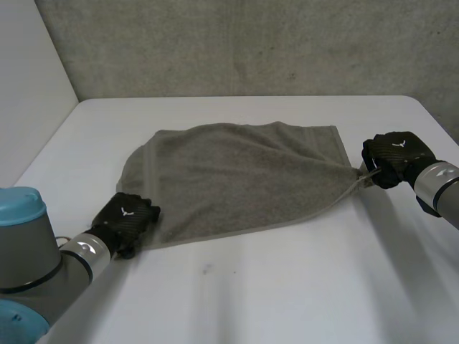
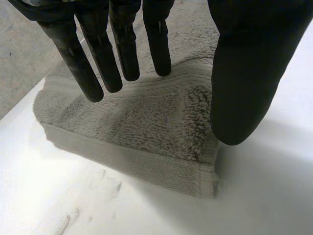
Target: Fold the towel.
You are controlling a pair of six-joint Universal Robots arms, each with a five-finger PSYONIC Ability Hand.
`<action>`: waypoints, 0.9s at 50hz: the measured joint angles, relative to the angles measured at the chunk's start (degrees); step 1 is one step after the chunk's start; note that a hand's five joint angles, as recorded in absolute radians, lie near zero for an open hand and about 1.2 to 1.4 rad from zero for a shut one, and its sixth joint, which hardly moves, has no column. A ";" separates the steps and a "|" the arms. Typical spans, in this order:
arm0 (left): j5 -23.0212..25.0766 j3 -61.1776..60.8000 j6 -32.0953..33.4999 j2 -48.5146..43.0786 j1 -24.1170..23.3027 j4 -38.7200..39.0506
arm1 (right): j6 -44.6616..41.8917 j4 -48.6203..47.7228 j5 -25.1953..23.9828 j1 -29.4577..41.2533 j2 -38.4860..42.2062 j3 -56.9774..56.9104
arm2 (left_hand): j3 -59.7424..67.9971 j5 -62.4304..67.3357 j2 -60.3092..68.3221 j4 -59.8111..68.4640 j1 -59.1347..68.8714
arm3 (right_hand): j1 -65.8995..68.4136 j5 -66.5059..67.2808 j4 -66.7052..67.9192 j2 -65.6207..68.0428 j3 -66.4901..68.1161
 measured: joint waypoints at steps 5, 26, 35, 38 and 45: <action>-0.30 0.22 -0.03 -0.06 -0.16 -0.48 | -0.20 -0.01 0.04 0.06 0.26 0.11 | -0.75 -0.81 -0.74 -0.74 -0.81 | 0.00 0.00 0.00 0.00 0.00; -0.41 4.12 -0.03 -5.83 0.22 1.38 | -0.59 -0.07 0.00 0.12 0.75 0.45 | 10.85 6.20 10.93 11.05 9.96 | 0.00 0.00 0.00 0.00 0.00; -0.57 5.30 -0.40 -5.30 0.24 3.53 | -0.66 -0.13 0.00 0.09 0.79 0.57 | 21.30 4.17 21.43 21.51 21.35 | 0.00 0.00 0.00 0.00 0.00; -0.56 5.48 -0.62 -4.66 0.14 3.71 | -0.68 -0.16 0.00 0.08 0.85 0.57 | 21.78 14.11 21.90 21.95 21.62 | 0.00 0.00 0.00 0.00 0.00; -0.50 5.76 -0.75 -4.68 0.06 3.66 | -0.71 -0.19 0.00 0.08 1.20 0.52 | 21.82 22.01 21.94 22.08 21.62 | 0.00 0.00 0.00 0.00 0.00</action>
